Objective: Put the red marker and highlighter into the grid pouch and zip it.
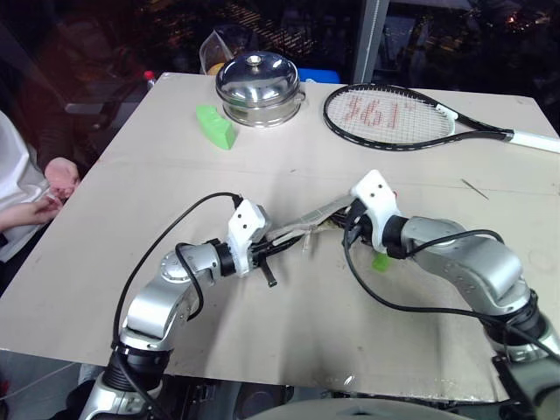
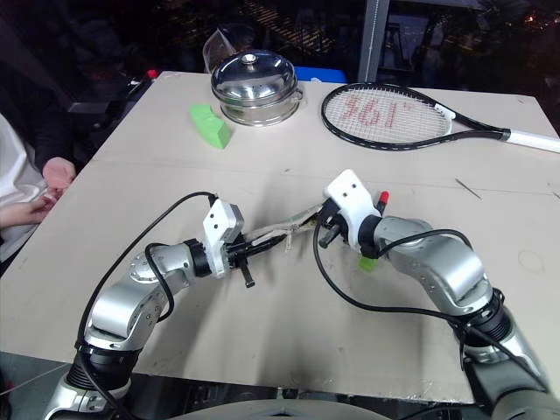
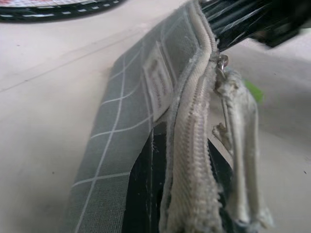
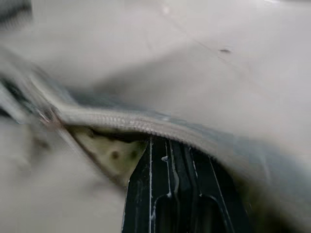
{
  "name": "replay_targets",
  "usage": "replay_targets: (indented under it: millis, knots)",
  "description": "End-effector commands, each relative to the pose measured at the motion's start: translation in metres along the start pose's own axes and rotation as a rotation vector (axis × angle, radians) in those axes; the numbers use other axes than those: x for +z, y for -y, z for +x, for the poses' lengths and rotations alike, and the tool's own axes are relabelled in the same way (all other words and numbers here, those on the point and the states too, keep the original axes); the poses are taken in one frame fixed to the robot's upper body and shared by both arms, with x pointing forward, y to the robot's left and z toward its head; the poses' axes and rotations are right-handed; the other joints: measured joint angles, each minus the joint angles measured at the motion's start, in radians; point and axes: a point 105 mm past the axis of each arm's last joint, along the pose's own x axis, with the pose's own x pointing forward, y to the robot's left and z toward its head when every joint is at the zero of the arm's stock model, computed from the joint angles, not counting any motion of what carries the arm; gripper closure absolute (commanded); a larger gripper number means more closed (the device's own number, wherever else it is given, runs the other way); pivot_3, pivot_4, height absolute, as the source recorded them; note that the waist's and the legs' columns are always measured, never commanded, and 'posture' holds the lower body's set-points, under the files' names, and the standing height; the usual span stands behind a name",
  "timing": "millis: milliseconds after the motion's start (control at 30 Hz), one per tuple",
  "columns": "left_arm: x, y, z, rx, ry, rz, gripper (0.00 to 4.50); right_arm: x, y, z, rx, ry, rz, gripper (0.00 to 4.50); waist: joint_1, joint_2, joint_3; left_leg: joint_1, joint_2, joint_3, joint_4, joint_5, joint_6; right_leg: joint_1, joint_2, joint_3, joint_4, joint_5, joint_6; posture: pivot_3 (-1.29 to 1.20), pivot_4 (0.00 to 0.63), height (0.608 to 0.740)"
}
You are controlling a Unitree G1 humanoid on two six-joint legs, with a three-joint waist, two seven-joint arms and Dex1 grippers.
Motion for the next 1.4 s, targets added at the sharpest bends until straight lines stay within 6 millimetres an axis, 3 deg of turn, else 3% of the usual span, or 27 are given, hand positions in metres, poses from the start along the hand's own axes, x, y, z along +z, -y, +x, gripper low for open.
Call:
replay_targets:
  millis: [33, 100, 167, 533, 700, 867, 933, 1033, 1100, 1233, 1300, 1400]
  knots:
    - [0.01, -0.003, -0.002, 0.0, 0.014, 0.059, 4.5, 0.003, -0.006, 0.007, 0.059, 0.05, -0.397, 4.47, 0.0, 0.0, 0.0, 0.0, 0.0, 0.0, 0.0, 0.0, 0.0, 0.0, 0.0, 0.0, 0.0, 0.0, 0.0, 0.0, 0.15, 0.74]
    - [0.01, -0.007, -0.003, 0.015, 0.006, 0.068, 4.5, -0.008, -0.001, 0.011, 0.084, 0.005, -0.588, 4.47, -0.002, 0.0, 0.0, 0.0, 0.0, 0.0, 0.0, 0.0, 0.0, 0.0, 0.0, 0.0, 0.0, 0.0, 0.0, 0.0, 0.15, 0.74]
    - [0.01, -0.01, -0.004, 0.027, -0.004, 0.077, 4.5, -0.013, 0.001, 0.015, 0.119, 0.002, -0.674, 4.47, -0.002, 0.0, 0.0, 0.0, 0.001, 0.001, 0.0, 0.0, -0.001, 0.0, 0.001, 0.0, 0.001, 0.0, 0.0, 0.0, 0.15, 0.74]
    - [0.012, -0.021, -0.004, 0.088, -0.025, 0.076, 4.5, -0.013, 0.002, 0.018, 0.086, -0.009, -0.671, 0.02, 0.0, -0.001, 0.001, 0.001, 0.001, 0.001, 0.0, 0.003, -0.005, 0.0, 0.0, 0.0, 0.001, 0.001, -0.001, 0.0, 0.15, 0.74]
    - [0.012, -0.022, -0.006, 0.1, -0.021, 0.068, 4.5, -0.014, 0.011, 0.012, 0.047, -0.015, -0.628, 0.02, 0.0, -0.001, 0.001, 0.001, 0.001, 0.001, 0.0, 0.003, -0.005, 0.0, 0.0, 0.0, 0.001, 0.001, -0.001, 0.0, 0.15, 0.74]
    - [0.008, -0.027, -0.015, 0.135, -0.028, 0.056, 4.5, -0.011, 0.019, -0.023, 0.077, -0.005, -0.235, 0.02, 0.004, -0.001, 0.001, 0.0, 0.001, 0.001, 0.001, 0.003, -0.005, 0.001, -0.001, 0.0, 0.001, 0.002, -0.004, 0.0, 0.15, 0.74]
    - [0.006, -0.03, -0.019, 0.157, -0.032, 0.057, 4.5, 0.001, 0.029, -0.044, 0.027, 0.053, -0.049, 0.02, 0.003, -0.001, 0.001, 0.001, 0.001, 0.0, 0.001, 0.003, -0.005, 0.002, -0.001, 0.0, 0.001, 0.003, -0.004, 0.0, 0.15, 0.74]
    - [0.006, -0.034, -0.022, 0.179, -0.036, 0.06, 4.5, 0.004, 0.034, -0.066, -0.045, 0.058, 0.082, 0.02, 0.0, -0.001, 0.001, 0.001, 0.001, 0.0, 0.001, 0.001, -0.002, 0.002, -0.001, -0.001, 0.002, 0.003, -0.004, 0.0, 0.15, 0.74]
    - [0.007, -0.036, -0.022, 0.19, -0.032, 0.061, 4.5, -0.006, 0.032, -0.078, -0.129, 0.006, 0.195, 0.02, 0.001, -0.001, 0.001, 0.003, 0.002, 0.0, 0.0, 0.001, -0.001, 0.002, -0.001, -0.001, 0.002, 0.002, -0.004, 0.0, 0.15, 0.74]
    - [0.009, -0.037, -0.022, 0.196, -0.027, 0.065, 4.5, -0.045, 0.031, -0.088, -0.348, -0.285, 0.423, 0.02, -0.002, -0.001, 0.0, 0.002, 0.002, -0.001, 0.0, 0.001, -0.002, 0.001, -0.001, -0.001, 0.002, 0.002, -0.005, 0.0, 0.15, 0.74]
    - [0.009, -0.037, -0.022, 0.196, -0.026, 0.065, 4.5, -0.056, 0.022, -0.082, -0.385, -0.337, 0.584, 0.02, 0.0, -0.001, 0.0, 0.002, 0.002, -0.001, 0.0, 0.001, -0.002, 0.001, -0.002, -0.001, 0.002, 0.002, -0.005, 0.0, 0.15, 0.74]
    - [0.009, -0.036, -0.021, 0.188, -0.028, 0.069, 4.5, -0.075, 0.009, -0.068, -0.445, -0.428, 0.692, 0.02, 0.0, -0.001, 0.0, 0.001, 0.001, -0.001, 0.0, 0.001, -0.002, 0.001, -0.001, -0.001, 0.002, 0.002, -0.005, 0.0, 0.15, 0.74]
